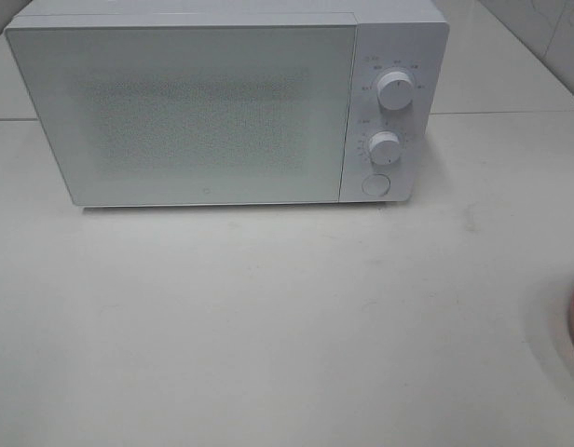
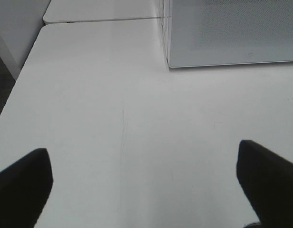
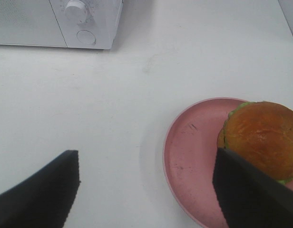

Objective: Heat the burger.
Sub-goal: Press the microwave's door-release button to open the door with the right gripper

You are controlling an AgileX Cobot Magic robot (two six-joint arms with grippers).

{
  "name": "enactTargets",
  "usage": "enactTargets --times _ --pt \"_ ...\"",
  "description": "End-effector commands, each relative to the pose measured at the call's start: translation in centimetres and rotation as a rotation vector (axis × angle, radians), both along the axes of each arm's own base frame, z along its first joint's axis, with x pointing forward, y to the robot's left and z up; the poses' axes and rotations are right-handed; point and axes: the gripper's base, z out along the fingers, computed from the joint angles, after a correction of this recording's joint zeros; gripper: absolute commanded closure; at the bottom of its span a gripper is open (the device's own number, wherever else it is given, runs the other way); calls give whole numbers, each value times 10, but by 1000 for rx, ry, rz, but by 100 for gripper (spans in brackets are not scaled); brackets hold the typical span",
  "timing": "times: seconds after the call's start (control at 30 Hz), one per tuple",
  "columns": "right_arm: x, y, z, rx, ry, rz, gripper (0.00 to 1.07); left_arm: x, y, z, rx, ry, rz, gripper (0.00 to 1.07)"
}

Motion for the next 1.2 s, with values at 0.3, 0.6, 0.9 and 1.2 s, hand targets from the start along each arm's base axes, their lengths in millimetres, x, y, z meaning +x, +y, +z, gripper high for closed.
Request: enactTargets --times 0.3,0.6,0.9,1.2 --pt "40 5 6 18 -6 1 31 -2 0 0 -4 -28 -9 9" --pt "73 8 5 19 -29 4 31 -2 0 0 -4 -28 -9 9" --pt "107 11 0 21 -65 7 31 -2 0 0 -4 -28 -9 9" --pt "141 14 -11 26 -81 8 31 -2 0 0 -4 -28 -9 9"
